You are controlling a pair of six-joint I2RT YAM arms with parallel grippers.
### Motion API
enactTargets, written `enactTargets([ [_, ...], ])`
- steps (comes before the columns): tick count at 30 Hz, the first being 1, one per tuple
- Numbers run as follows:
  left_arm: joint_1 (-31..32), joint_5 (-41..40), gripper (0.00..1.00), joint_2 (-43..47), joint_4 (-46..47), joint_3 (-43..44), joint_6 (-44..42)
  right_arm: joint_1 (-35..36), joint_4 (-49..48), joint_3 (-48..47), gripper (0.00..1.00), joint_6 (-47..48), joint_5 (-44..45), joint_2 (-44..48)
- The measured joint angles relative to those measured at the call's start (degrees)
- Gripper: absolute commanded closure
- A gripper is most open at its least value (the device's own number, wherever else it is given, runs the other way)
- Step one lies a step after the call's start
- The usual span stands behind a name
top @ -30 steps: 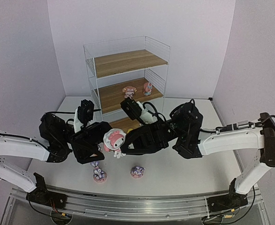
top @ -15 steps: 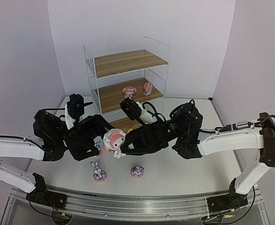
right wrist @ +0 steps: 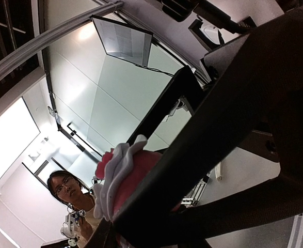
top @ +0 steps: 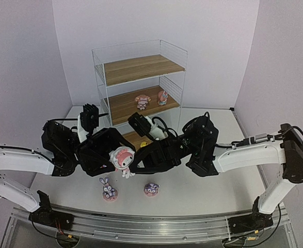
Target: Place and organize the plastic toys onto the shelf
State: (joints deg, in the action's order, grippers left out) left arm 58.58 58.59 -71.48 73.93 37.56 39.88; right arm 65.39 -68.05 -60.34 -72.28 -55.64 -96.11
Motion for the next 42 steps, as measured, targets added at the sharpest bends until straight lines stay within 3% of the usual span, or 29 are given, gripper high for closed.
enactTargets([
  [8,0.23,0.92,0.62,-1.19,0.89,1.12,1.85,0.06,-1.77,-0.43,1.0,-0.07,-1.05,-0.53],
  [14,0.35,1.33,0.94,-1.36,1.23,1.12,2.87,0.08,-1.75,-0.43,1.0,-0.18,-1.2,-0.53],
  [16,0.37,1.34,1.0,-1.36,1.23,1.12,3.14,0.13,-1.75,-0.46,0.94,-0.27,-1.2,-0.54],
  [19,0.42,1.28,1.0,-1.26,1.27,1.12,3.19,0.17,-1.81,-0.74,0.74,-0.41,-1.34,-0.77],
  [24,0.43,0.42,1.0,-0.41,0.66,1.12,1.8,0.24,-2.19,-1.09,0.51,-0.89,-0.82,-0.96],
  [30,1.16,-1.91,1.0,5.32,-7.72,1.05,-4.2,0.12,-2.39,-0.99,0.16,-1.15,1.2,-0.96],
  [42,1.36,-12.19,1.0,19.66,-35.99,2.48,-18.49,-1.57,-1.2,6.86,0.07,2.38,5.28,2.59],
])
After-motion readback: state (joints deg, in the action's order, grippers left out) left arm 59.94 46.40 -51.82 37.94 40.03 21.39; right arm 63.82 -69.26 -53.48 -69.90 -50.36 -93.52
